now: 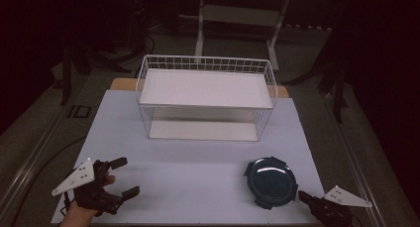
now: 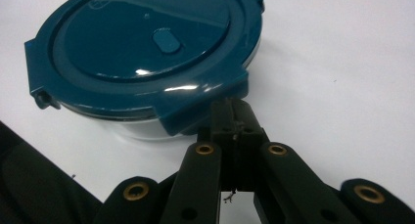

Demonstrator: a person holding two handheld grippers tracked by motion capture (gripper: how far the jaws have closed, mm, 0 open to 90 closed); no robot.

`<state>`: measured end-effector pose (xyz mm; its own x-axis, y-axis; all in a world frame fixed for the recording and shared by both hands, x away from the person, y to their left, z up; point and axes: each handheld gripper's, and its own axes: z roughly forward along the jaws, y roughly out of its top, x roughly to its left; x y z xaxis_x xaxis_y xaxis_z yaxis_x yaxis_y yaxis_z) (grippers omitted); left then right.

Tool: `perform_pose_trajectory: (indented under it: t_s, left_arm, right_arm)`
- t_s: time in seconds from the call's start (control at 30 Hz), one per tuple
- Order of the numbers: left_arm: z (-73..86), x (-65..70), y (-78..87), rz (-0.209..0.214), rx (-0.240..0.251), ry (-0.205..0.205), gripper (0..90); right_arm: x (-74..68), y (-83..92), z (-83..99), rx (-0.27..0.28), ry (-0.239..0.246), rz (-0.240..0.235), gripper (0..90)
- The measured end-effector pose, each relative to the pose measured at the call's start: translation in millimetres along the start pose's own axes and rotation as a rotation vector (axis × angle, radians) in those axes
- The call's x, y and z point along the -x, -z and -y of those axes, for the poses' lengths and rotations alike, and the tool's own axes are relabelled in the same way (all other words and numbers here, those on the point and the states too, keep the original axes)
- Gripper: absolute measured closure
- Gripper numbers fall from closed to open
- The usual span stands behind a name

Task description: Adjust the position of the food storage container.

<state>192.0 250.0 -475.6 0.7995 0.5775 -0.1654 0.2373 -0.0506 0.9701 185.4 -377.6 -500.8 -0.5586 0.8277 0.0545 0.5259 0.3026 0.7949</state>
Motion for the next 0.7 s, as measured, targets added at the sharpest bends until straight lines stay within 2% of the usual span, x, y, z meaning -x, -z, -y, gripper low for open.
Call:
perform_pose_trajectory:
  t_s: [0.13, 0.27, 0.7]
  left_arm:
    - [0.1, -0.4, -0.2, 0.001, -0.003, 0.000, 0.0]
    - [0.1, -0.6, -0.9, 0.003, -0.003, 0.000, 0.0]
    - [1.1, -0.7, -1.9, 0.007, -0.009, -0.002, 0.0]
  right_arm:
    - [0.1, -2.1, -0.7, 0.005, -0.012, -0.011, 90.0]
    - [-1.2, -4.3, -4.2, 0.001, -0.007, 0.003, 90.0]
    - [-6.0, -38.1, -29.3, -0.012, 0.019, -0.069, 90.0]
